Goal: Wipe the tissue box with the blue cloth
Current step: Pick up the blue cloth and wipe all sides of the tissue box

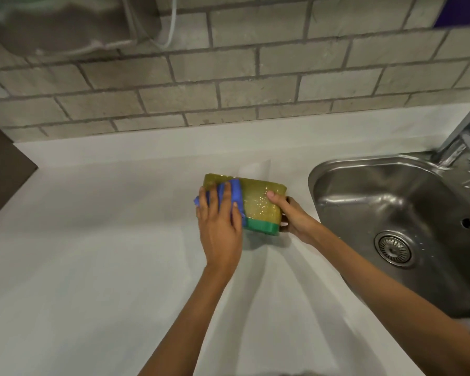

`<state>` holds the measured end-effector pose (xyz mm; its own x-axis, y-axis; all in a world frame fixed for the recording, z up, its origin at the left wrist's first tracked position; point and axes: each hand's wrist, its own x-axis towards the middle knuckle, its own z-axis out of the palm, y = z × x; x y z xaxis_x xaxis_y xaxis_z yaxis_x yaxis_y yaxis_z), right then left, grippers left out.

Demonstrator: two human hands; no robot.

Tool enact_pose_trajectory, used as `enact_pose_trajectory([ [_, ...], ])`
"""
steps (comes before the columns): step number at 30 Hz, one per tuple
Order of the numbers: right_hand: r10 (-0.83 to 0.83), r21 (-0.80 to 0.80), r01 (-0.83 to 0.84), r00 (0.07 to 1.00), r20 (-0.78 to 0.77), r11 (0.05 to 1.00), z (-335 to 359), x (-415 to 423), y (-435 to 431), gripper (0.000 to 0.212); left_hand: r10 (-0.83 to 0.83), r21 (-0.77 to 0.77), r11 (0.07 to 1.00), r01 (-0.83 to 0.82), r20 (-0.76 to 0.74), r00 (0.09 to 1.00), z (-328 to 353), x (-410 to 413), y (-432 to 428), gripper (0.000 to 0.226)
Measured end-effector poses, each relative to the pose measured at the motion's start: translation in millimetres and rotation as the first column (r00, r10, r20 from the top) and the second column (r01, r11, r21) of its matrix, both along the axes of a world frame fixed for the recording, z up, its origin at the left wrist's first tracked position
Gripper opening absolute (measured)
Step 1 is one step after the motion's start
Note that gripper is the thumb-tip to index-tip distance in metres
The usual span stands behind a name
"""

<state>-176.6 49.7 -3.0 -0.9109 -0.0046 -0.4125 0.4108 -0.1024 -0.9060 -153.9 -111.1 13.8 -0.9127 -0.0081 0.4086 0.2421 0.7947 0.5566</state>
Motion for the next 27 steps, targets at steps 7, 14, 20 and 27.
enact_pose_trajectory([
  [7, -0.019, -0.040, 0.018, 0.999, -0.029, 0.999, -3.1, 4.3, 3.1, 0.044, -0.130, -0.133, 0.984, 0.120, -0.072, 0.989, -4.0, 12.0, 18.0, 0.052],
  [14, -0.027, -0.025, 0.027, 0.999, -0.024, 0.999, -6.5, 3.9, 3.1, 0.065, 0.052, 0.070, 0.996, -0.050, -0.023, 0.998, -5.4, -10.0, -5.7, 0.047],
  [20, -0.043, -0.029, 0.042, 0.999, -0.021, 0.999, -8.9, 6.4, 12.9, 0.065, -0.217, -0.206, 0.963, 0.176, -0.199, 0.956, -23.9, 20.3, 5.6, 0.047],
  [27, -0.042, 0.002, 0.042, 0.999, -0.021, 0.999, -9.4, 6.0, 8.3, 0.065, 0.010, 0.048, 0.999, -0.007, -0.057, 0.998, -4.0, -9.9, 6.8, 0.047],
])
